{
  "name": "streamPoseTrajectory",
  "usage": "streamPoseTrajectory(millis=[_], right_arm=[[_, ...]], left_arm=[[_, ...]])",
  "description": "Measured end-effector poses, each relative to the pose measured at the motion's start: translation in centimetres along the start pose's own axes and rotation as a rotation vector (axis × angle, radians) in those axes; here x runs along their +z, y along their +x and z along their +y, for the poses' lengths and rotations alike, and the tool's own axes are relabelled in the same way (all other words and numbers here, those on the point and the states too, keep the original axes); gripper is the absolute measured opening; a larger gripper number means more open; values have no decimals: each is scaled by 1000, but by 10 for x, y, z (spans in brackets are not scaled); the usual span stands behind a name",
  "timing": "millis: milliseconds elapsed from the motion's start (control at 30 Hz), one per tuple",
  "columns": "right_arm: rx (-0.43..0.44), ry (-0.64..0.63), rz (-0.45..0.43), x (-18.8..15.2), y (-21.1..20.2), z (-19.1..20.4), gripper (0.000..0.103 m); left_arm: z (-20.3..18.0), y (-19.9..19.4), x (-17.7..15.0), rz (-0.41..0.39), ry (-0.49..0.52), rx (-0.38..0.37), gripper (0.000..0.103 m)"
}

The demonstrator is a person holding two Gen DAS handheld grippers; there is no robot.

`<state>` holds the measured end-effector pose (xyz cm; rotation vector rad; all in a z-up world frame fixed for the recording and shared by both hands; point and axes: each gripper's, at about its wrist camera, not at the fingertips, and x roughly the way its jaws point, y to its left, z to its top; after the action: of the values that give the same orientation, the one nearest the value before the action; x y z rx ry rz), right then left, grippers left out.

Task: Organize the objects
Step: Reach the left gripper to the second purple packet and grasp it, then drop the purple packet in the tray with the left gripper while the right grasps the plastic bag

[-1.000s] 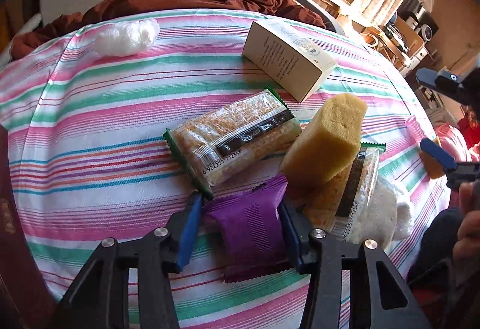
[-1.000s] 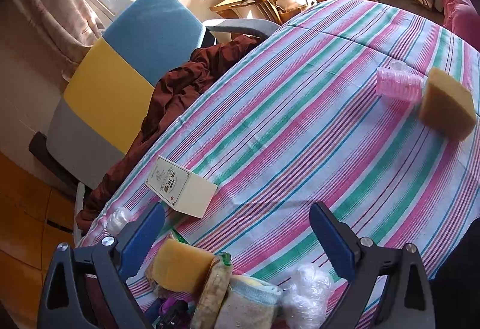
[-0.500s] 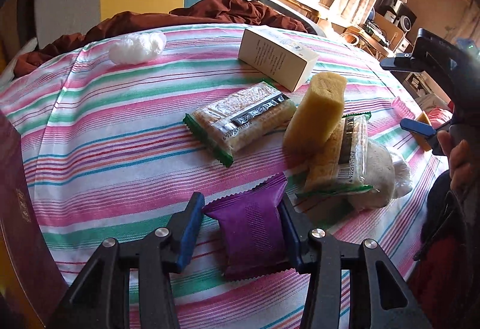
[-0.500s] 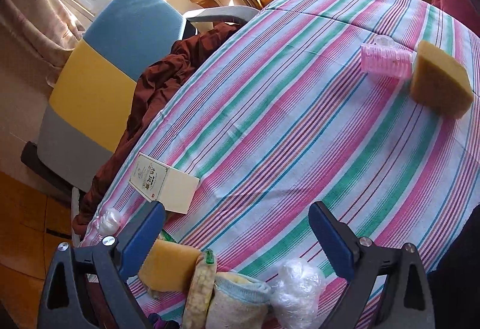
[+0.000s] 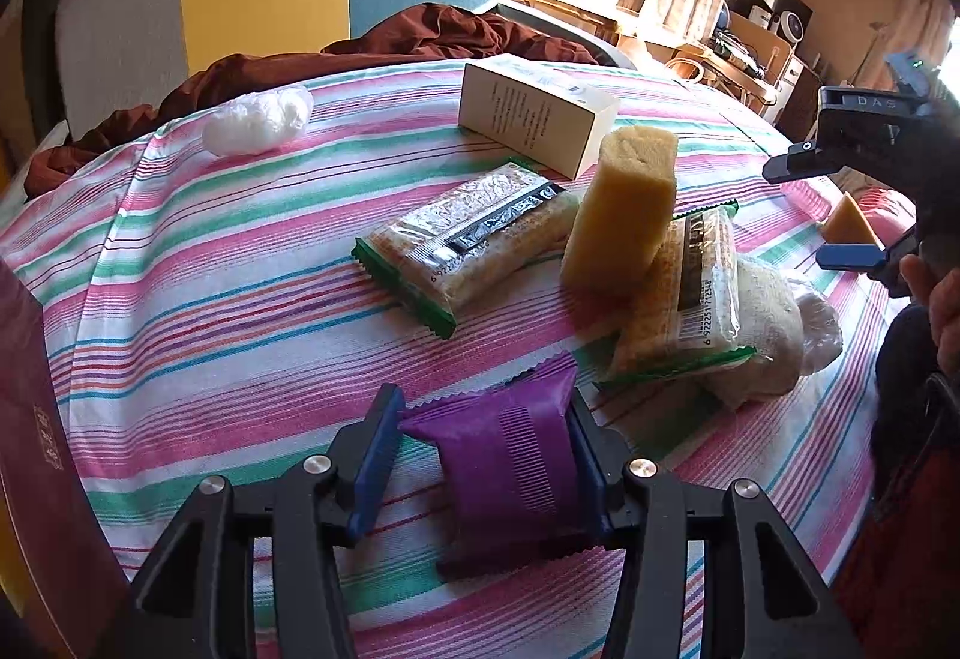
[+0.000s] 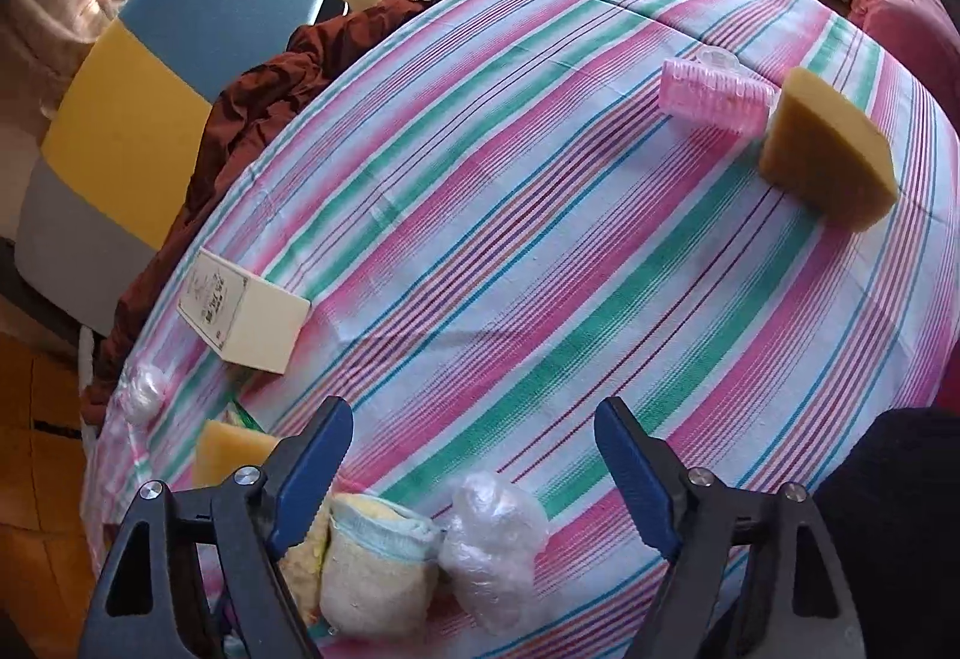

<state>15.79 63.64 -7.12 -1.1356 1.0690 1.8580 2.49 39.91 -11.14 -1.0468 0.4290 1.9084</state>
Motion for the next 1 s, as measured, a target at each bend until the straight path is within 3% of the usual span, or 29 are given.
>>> streamPoseTrajectory(millis=[100,333,400,433,467,533,700,867,1000], right_arm=[[-46,-73,67,-5,2,1,74],[-33,-54,180,-22,28,1,64],[-41,-61,180,-22,32,4,51],[-41,-80,180,-23,32,7,36],[-45,-101,177,-24,33,11,34],[-21,-104,159,-25,31,14,31],[40,-23,73,-22,25,6,31],[-3,-17,-48,-21,13,7,31],[-20,-17,-88,-15,6,2,31]], left_arm=[[-1,1,-2,-11,15,6,51],[0,0,-3,-8,17,12,50],[0,0,-3,-6,19,12,50],[0,0,-2,-3,19,13,49],[0,0,-2,-1,19,17,48],[1,-1,-1,0,16,31,41],[9,-8,-3,11,-34,9,34],[10,-32,-9,-2,-62,-63,34],[13,-66,-14,-47,-67,-96,34]])
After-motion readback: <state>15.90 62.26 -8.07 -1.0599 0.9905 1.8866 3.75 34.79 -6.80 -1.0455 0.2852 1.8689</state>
